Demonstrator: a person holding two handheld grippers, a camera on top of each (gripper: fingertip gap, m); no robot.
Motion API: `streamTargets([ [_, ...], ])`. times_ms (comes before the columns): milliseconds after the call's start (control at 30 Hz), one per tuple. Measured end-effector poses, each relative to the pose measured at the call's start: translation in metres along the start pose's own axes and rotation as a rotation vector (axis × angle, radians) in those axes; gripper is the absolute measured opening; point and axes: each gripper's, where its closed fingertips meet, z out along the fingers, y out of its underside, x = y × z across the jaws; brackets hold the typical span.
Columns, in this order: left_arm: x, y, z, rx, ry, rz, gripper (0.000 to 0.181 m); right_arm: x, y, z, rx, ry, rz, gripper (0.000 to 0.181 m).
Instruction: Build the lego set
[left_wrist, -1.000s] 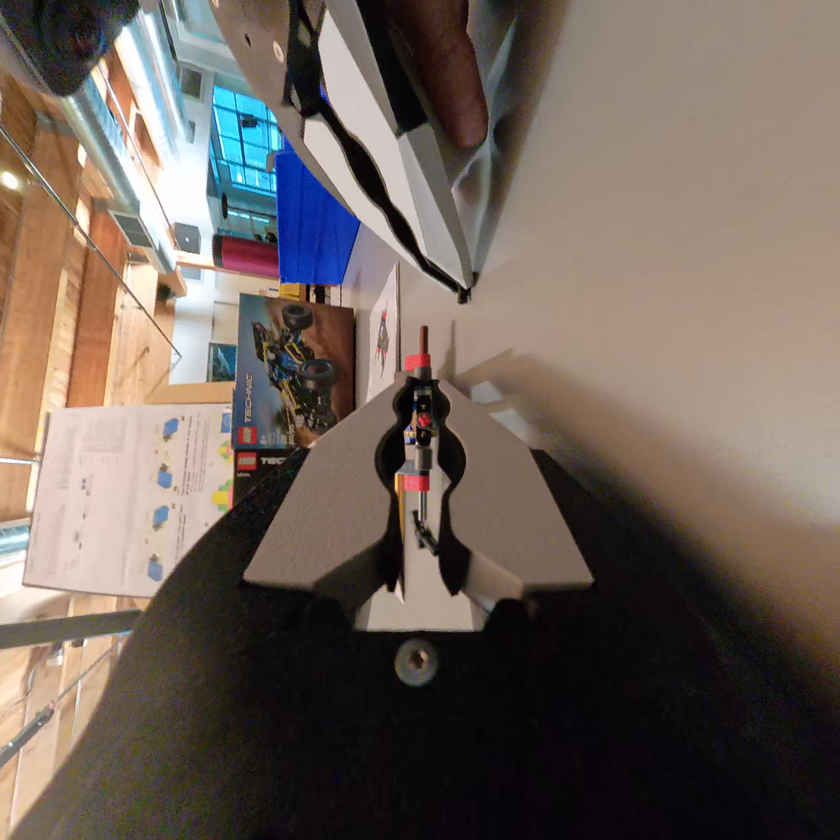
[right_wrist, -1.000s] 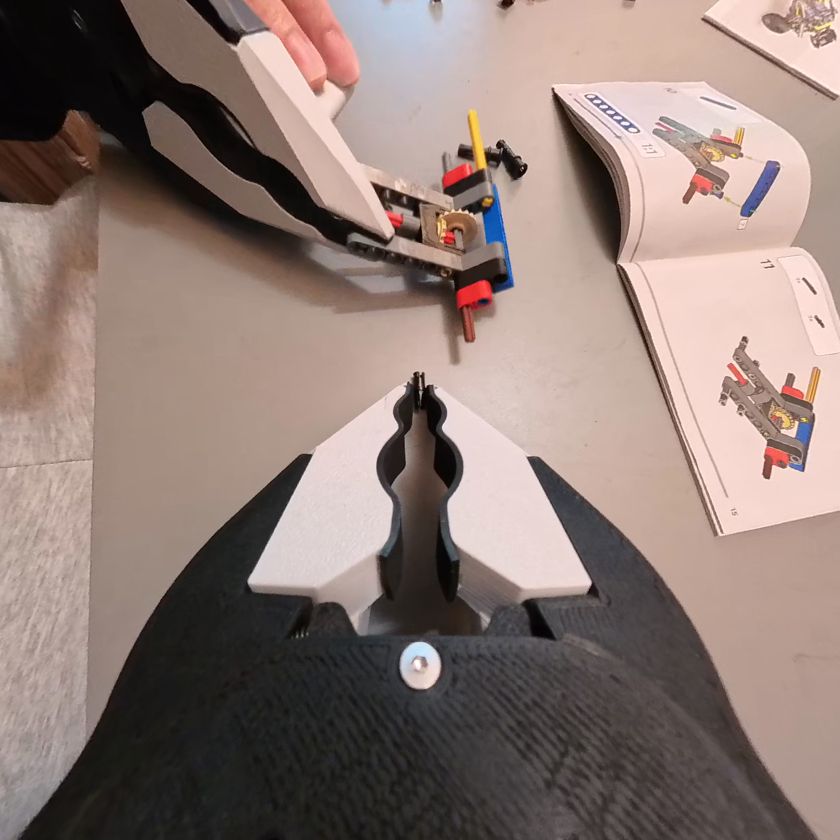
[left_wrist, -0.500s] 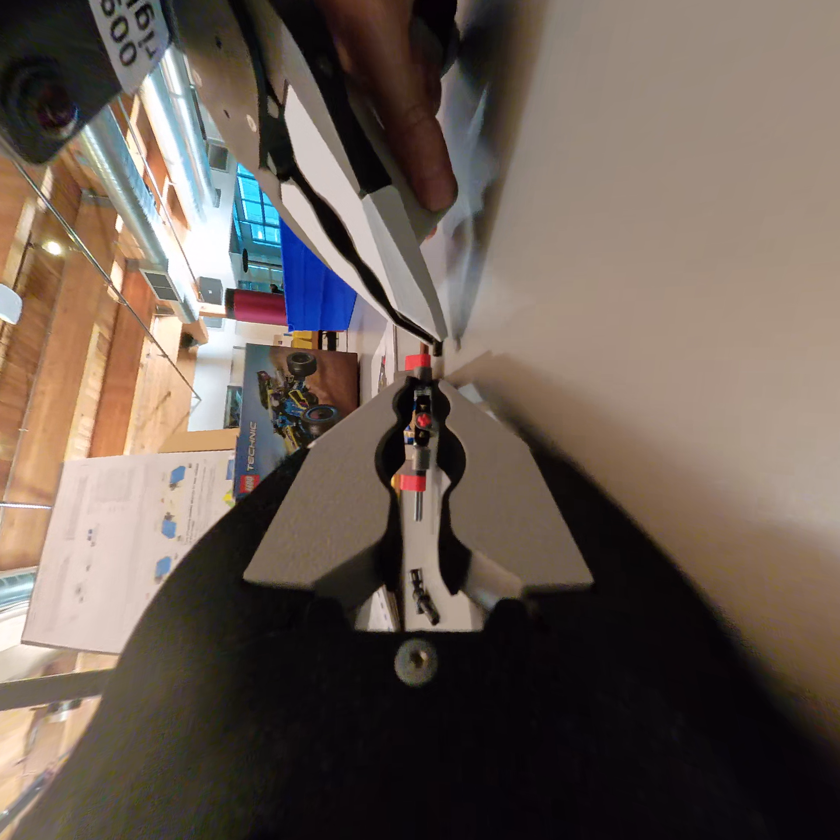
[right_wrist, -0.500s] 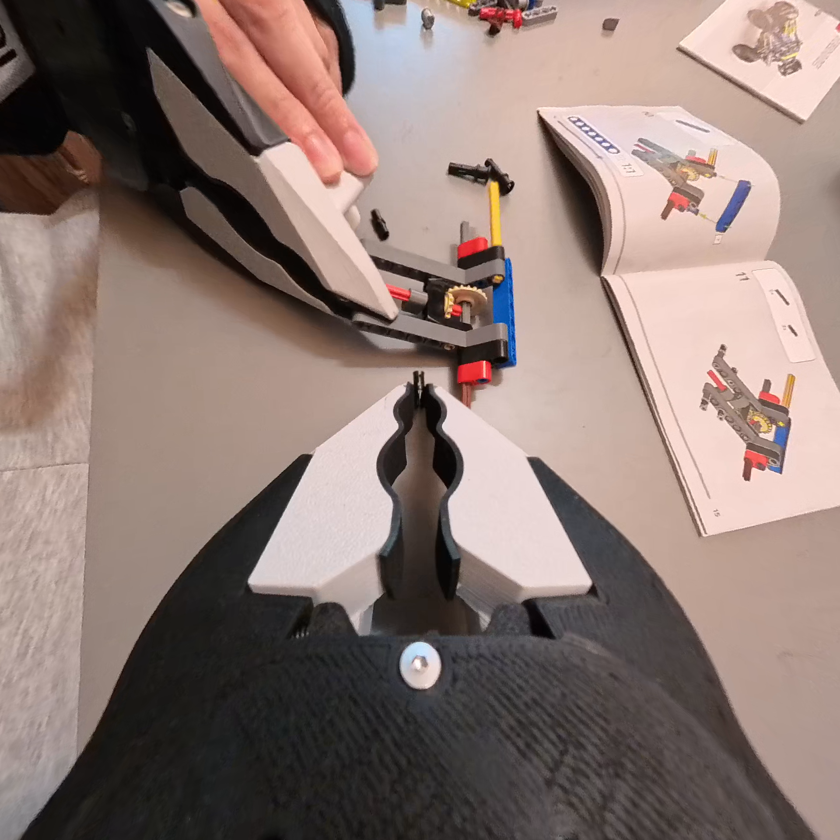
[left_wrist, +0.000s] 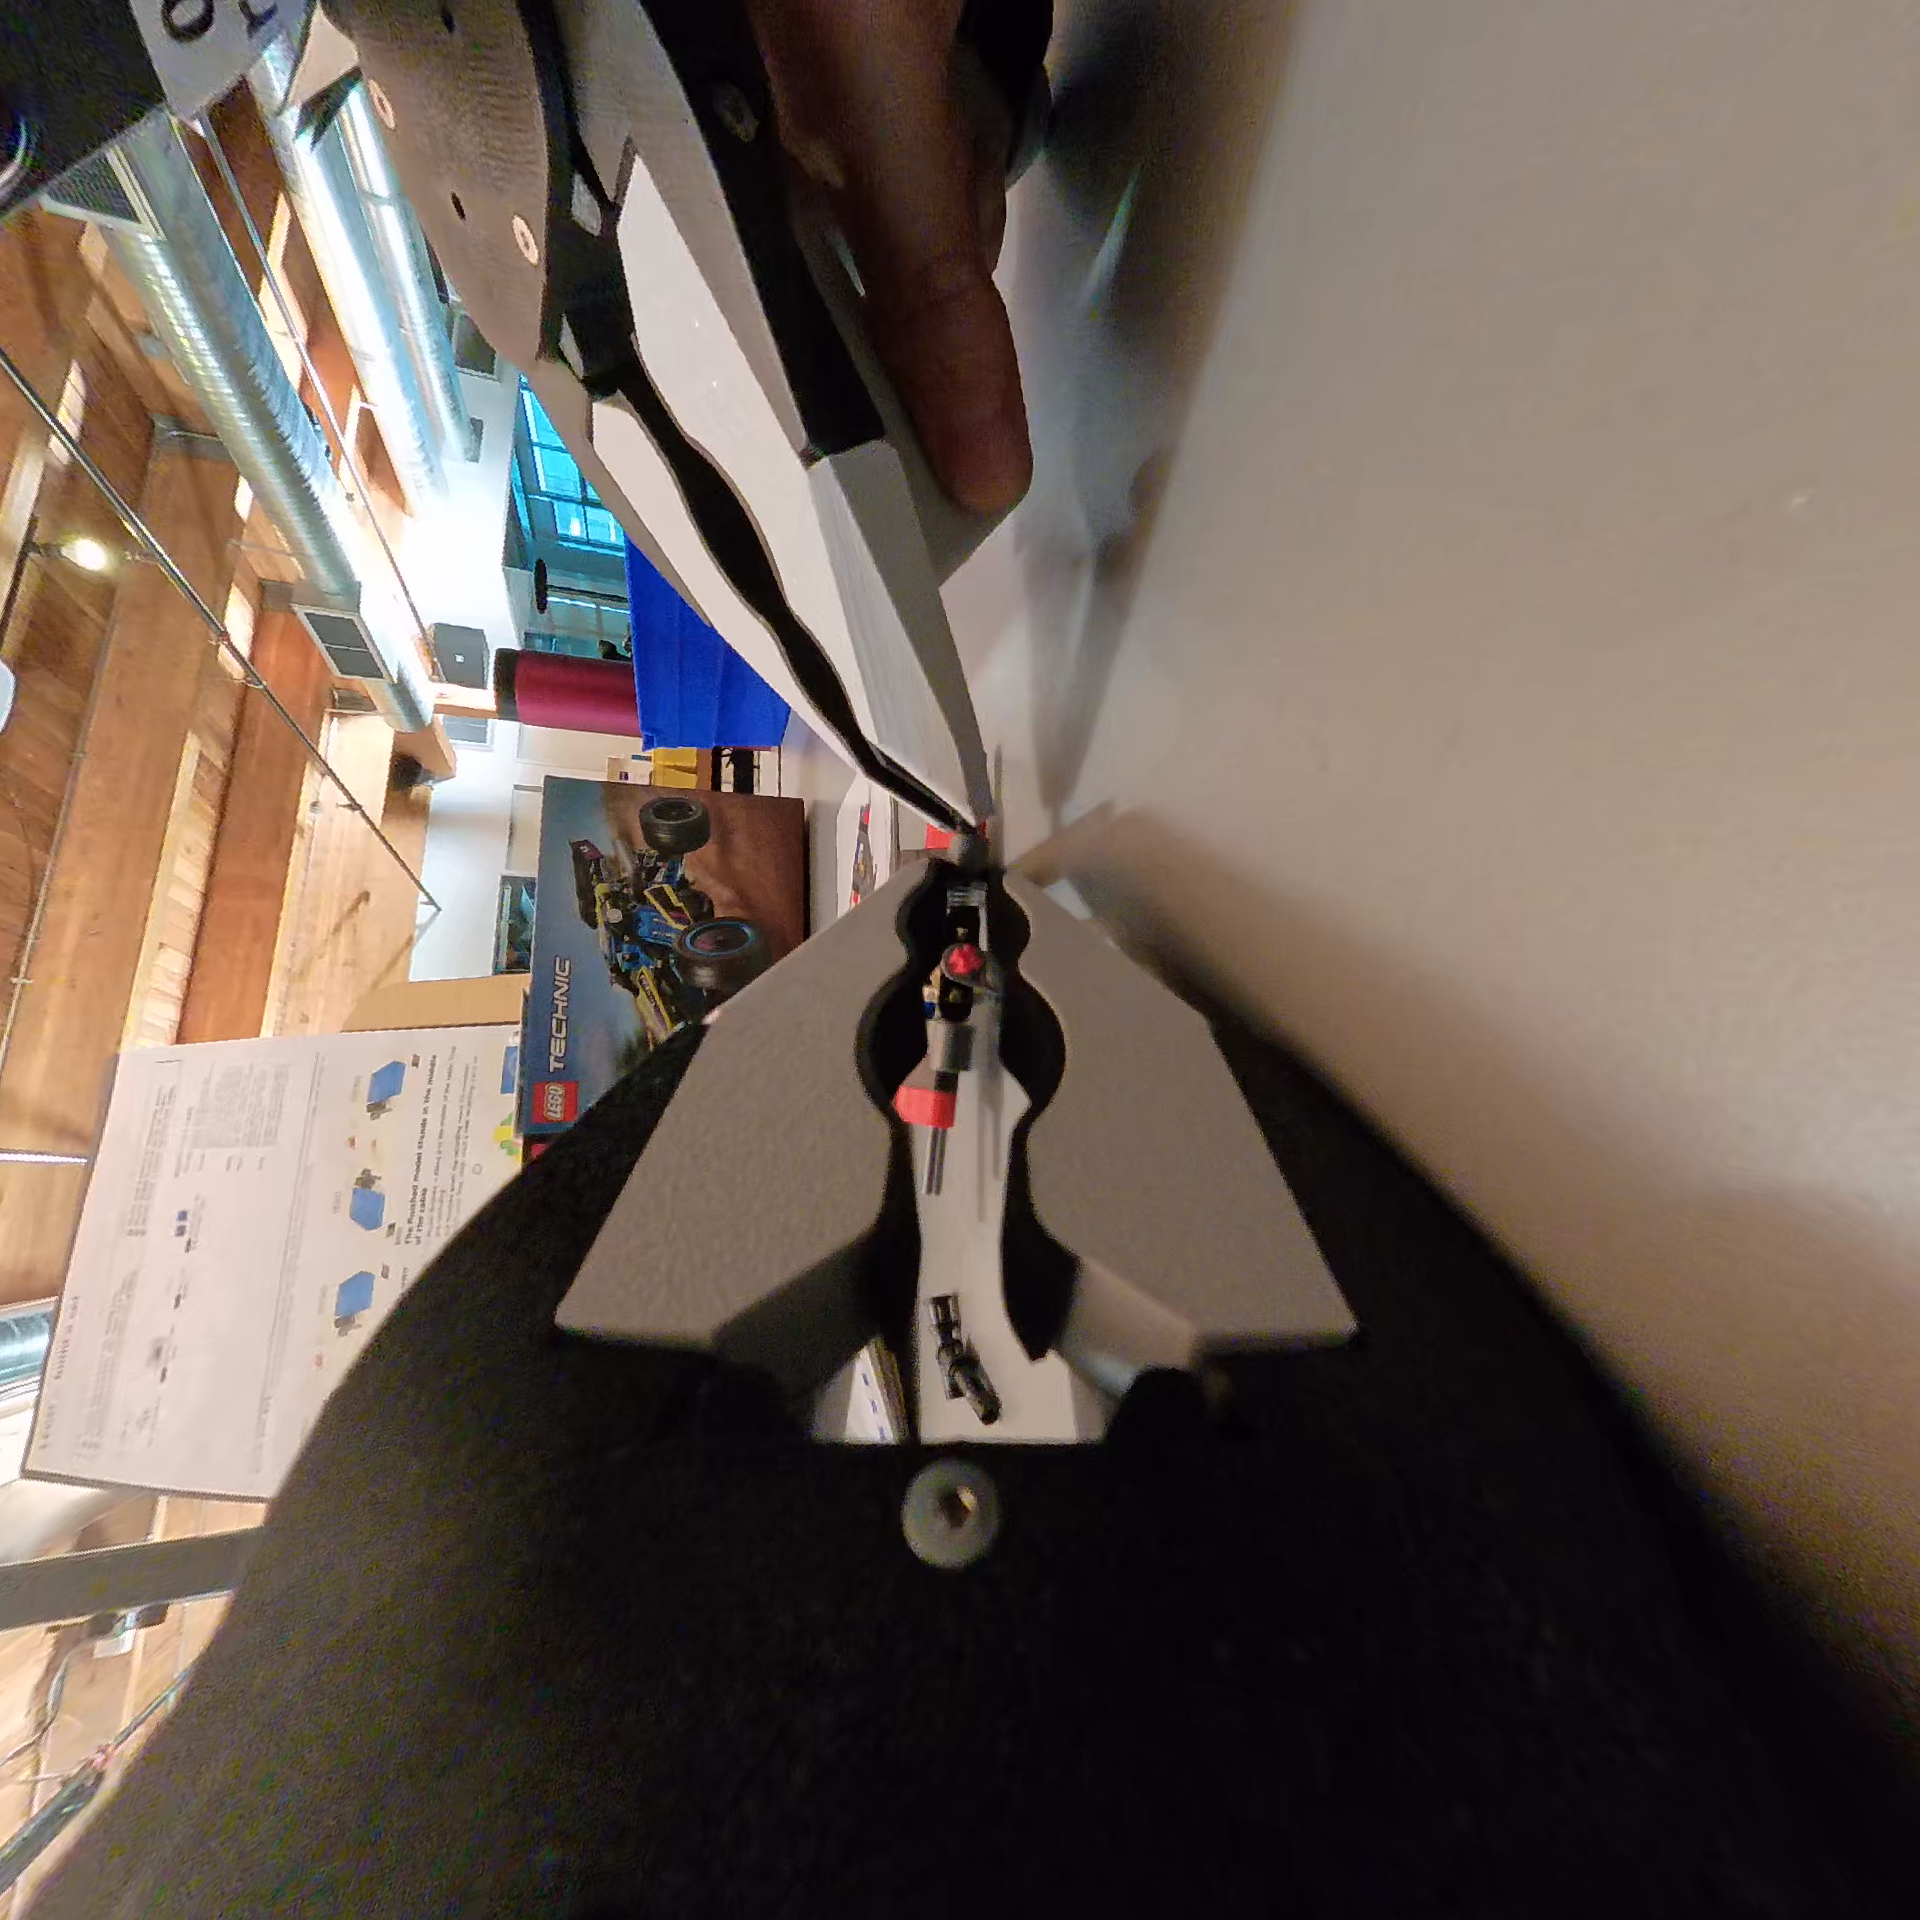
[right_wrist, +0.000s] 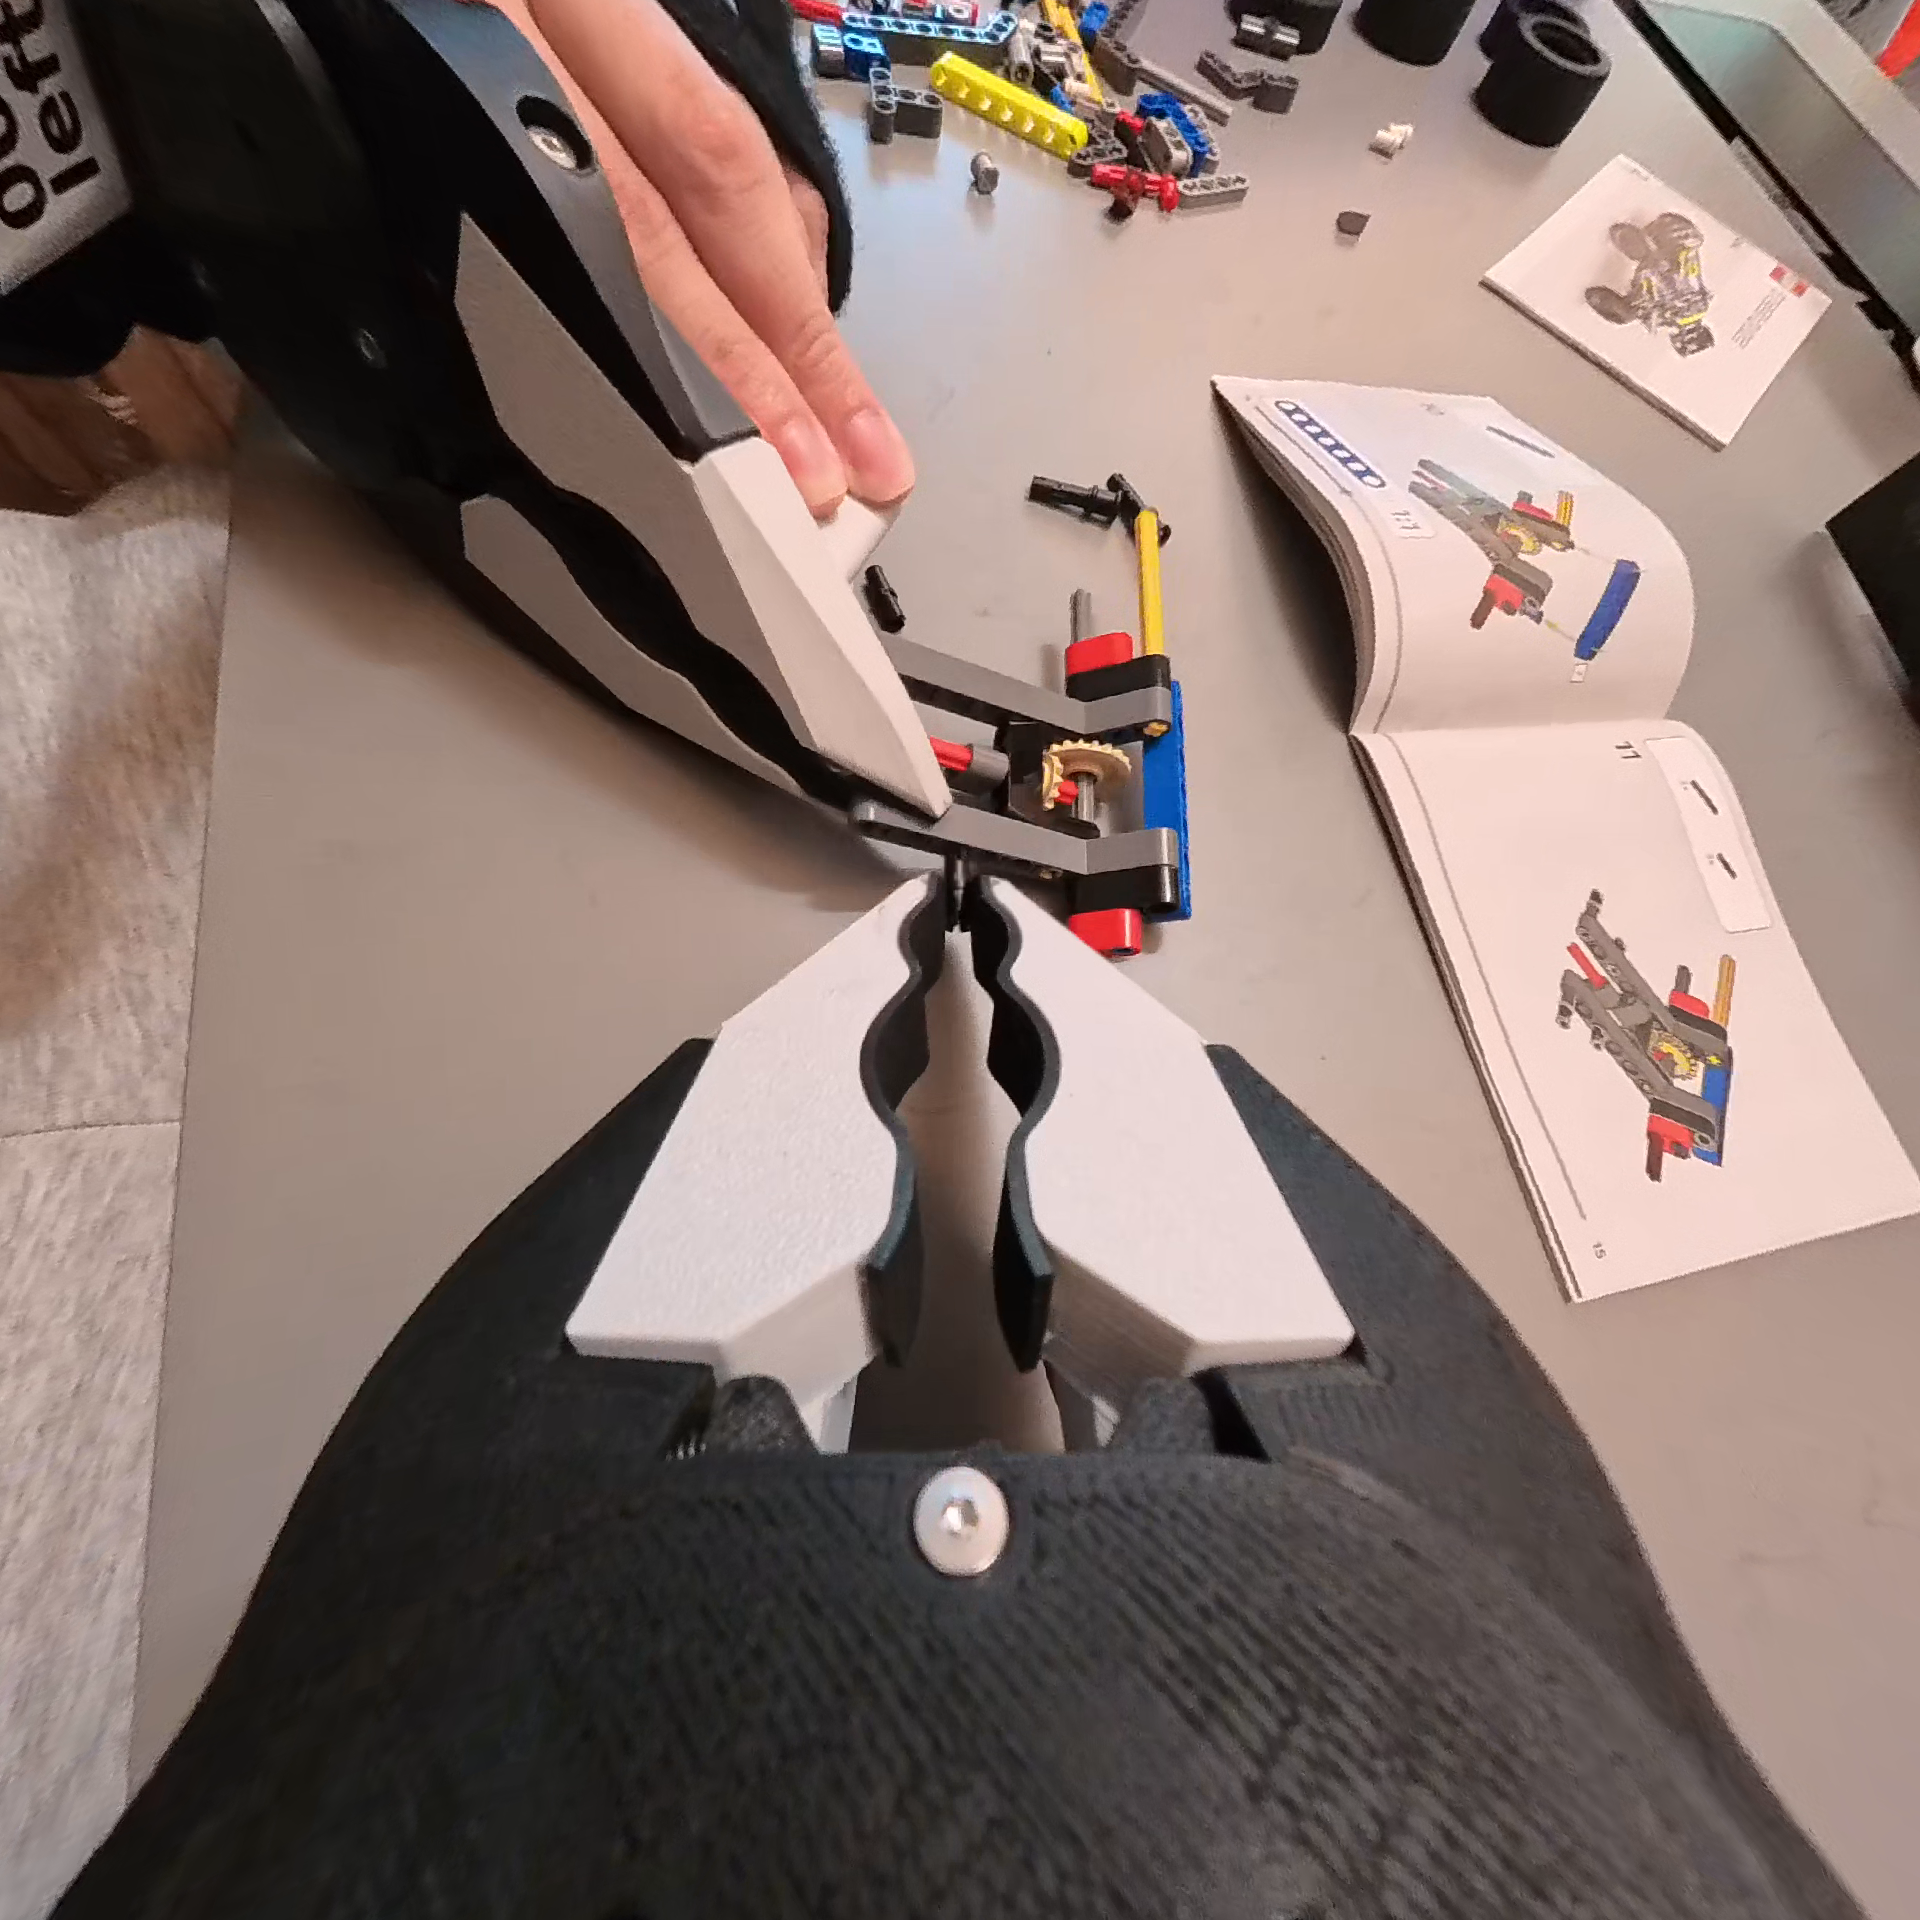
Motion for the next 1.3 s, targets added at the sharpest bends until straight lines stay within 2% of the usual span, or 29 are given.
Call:
streamTargets([
  [267,0.001,0.002,0.0,0.0,0.012,-0.026,0.005,-0.002,0.0,0.002,-0.009,0.03,-0.065,0.003],
  [533,-0.001,0.003,0.0,0.037,0.028,-0.094,0.005,-0.001,0.001,0.011,-0.027,0.151,-0.304,0.004],
  [733,-0.005,0.008,-0.001,0.019,0.011,-0.122,0.005,0.002,-0.003,0.007,0.011,0.245,-0.39,0.004],
  [1300,-0.006,0.008,-0.002,0.052,0.049,-0.222,0.005,0.003,-0.009,0.003,0.034,0.319,-0.443,0.003],
])
